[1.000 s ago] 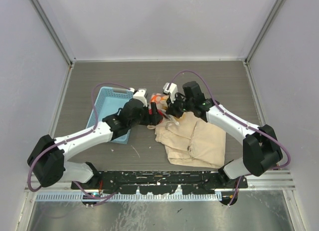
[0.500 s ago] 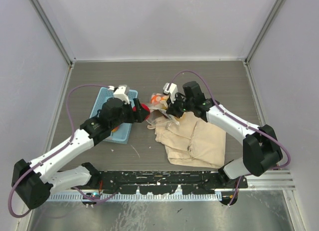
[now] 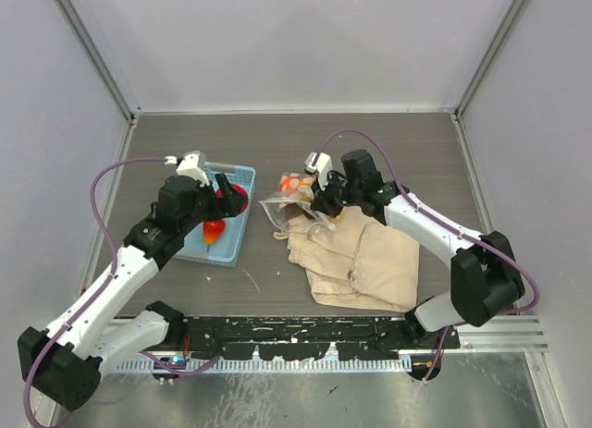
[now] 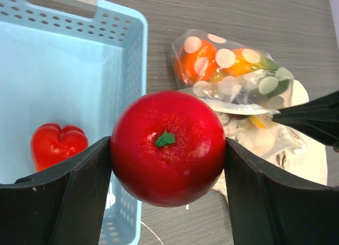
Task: Open the zip-top bag and remove the fake food
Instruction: Pick up the fake fruit from the zipper food storage bag, then place the fake fruit in the bin.
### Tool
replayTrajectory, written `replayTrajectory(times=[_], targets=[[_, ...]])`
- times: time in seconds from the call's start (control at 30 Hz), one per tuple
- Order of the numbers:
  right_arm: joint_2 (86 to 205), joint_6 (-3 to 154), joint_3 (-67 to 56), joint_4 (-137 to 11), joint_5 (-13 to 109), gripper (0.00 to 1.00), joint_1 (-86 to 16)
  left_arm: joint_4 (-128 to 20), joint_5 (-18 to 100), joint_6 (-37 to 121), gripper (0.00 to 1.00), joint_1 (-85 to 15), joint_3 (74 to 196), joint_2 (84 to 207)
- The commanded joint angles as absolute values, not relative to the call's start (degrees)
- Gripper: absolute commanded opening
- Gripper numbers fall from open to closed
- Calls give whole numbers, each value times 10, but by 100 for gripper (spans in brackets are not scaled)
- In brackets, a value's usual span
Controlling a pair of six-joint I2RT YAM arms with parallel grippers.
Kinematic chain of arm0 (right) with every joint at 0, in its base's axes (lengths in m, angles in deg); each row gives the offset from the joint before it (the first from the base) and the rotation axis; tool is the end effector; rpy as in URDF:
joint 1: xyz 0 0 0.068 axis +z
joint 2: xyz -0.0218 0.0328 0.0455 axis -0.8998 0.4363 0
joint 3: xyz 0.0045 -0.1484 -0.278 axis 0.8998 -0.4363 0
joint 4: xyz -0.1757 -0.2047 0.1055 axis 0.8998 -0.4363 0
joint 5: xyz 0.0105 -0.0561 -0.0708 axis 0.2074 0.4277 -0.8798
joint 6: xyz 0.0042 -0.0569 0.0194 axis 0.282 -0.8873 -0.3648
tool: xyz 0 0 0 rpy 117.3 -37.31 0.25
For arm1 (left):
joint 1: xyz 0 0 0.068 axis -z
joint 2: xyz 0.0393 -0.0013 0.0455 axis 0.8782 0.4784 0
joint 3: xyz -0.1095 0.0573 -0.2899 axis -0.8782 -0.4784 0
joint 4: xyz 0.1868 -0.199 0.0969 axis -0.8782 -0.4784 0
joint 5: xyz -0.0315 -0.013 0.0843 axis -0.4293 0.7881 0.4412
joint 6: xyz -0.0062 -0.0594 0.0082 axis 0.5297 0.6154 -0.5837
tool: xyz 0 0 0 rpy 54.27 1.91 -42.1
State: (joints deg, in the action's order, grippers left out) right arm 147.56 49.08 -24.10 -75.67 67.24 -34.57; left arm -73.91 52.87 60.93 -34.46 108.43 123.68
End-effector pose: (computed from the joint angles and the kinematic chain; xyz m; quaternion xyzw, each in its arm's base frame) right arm 0.2888 0.1874 0.2807 -0.4562 0.7556 0.2499 0.3981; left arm 0.2001 -0.0986 0.3329 -0.0412 0.8437 -0.2342 0.4812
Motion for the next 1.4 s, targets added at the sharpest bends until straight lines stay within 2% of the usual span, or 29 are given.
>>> replayTrajectory(times=[0.0, 0.27, 0.43, 0.6, 0.8, 0.87, 0.9, 0.93, 1.13, 1.37], targets=[[1454, 484, -221, -749, 682, 1, -351, -717, 511, 604, 38, -379, 1076, 1244], [1454, 483, -221, -749, 683, 1, -351, -682, 493, 641, 35, -437, 1066, 1295], [1453, 481, -222, -749, 682, 1, -352, -686, 533, 672, 34, -449, 1071, 1338], [1456, 481, -221, -750, 682, 1, -353, -712, 592, 695, 38, -450, 1090, 1367], [1459, 480, -220, -751, 684, 1, -353, -754, 617, 697, 58, -453, 1136, 1419], [1458, 481, -220, -751, 683, 1, -353, -773, 620, 697, 77, -455, 1158, 1448], [1458, 480, -221, -751, 683, 1, -352, -785, 623, 698, 91, -457, 1170, 1458], [1458, 480, -221, -751, 684, 1, -353, -798, 625, 698, 100, -457, 1184, 1469], [1457, 480, -220, -752, 684, 1, -353, -852, 644, 703, 98, -458, 1236, 1488], [1455, 479, -221, -752, 687, 1, -353, -813, 607, 706, 98, -458, 1202, 1421]])
